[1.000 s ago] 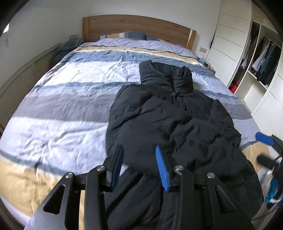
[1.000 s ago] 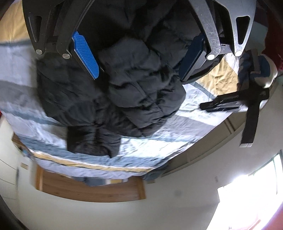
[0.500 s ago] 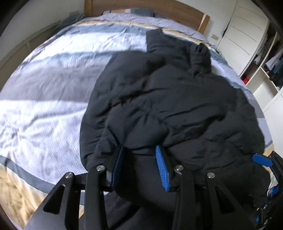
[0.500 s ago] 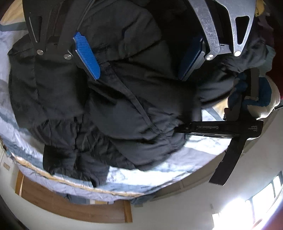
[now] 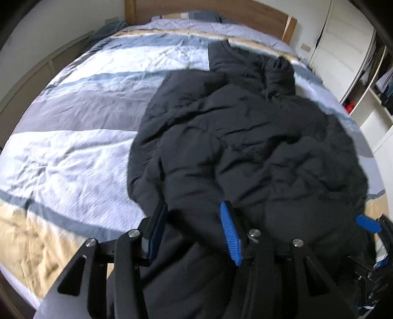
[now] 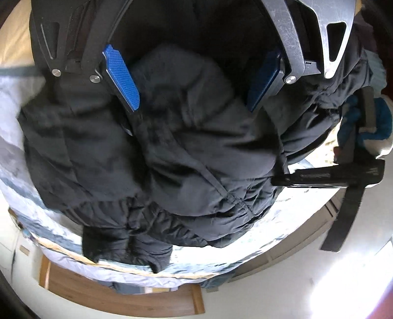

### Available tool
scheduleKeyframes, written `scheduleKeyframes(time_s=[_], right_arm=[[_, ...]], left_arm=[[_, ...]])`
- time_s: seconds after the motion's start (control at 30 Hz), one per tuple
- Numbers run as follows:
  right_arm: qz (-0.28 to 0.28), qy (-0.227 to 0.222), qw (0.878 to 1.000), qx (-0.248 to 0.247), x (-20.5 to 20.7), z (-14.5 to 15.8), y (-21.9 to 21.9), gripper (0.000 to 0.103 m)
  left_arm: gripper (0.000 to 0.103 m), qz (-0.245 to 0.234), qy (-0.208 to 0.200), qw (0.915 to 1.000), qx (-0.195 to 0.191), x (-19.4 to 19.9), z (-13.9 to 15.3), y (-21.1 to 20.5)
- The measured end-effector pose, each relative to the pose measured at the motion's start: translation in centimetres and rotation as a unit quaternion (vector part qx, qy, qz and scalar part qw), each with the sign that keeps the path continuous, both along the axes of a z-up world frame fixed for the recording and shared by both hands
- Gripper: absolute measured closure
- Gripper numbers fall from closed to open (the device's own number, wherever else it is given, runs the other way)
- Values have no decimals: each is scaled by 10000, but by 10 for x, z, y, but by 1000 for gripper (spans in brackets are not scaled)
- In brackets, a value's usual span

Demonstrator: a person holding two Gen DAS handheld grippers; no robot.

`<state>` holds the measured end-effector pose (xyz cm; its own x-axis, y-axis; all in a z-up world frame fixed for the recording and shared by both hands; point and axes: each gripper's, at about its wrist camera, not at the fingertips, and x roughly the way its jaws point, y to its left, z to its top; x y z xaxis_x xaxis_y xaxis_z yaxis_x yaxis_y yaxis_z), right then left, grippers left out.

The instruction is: Fold large clothes

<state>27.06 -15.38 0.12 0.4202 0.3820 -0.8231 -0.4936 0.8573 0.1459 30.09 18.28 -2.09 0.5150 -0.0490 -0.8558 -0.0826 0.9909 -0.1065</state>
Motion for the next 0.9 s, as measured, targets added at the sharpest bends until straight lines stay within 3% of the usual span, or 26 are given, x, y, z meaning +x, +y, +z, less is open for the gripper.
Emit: scheduleKeyframes(time_s=[0.27,0.4,0.53,0.73,0.9], right_arm=[[-456,-596,9971,140,-45,62,-51,15],[-686,-1006,9922,259,-70,100,-80,15],[-930,-1397,9852,351,-92,138,-111,14],[-1300,-1923,9716,468,-105,195,-159,14],[-1602,-2282,9582,642,-93,244,-194,14]], left_arm=[[60,134,-864,9961,-103,-58,88,10],[60,113,-1055,9943,57,-84,127,11],[49,160,-1387,9900,194,-108,170,12],[49,215,-1667,9856,176,-124,231,21],[49,416,-1819,9824,126,-111,277,34]])
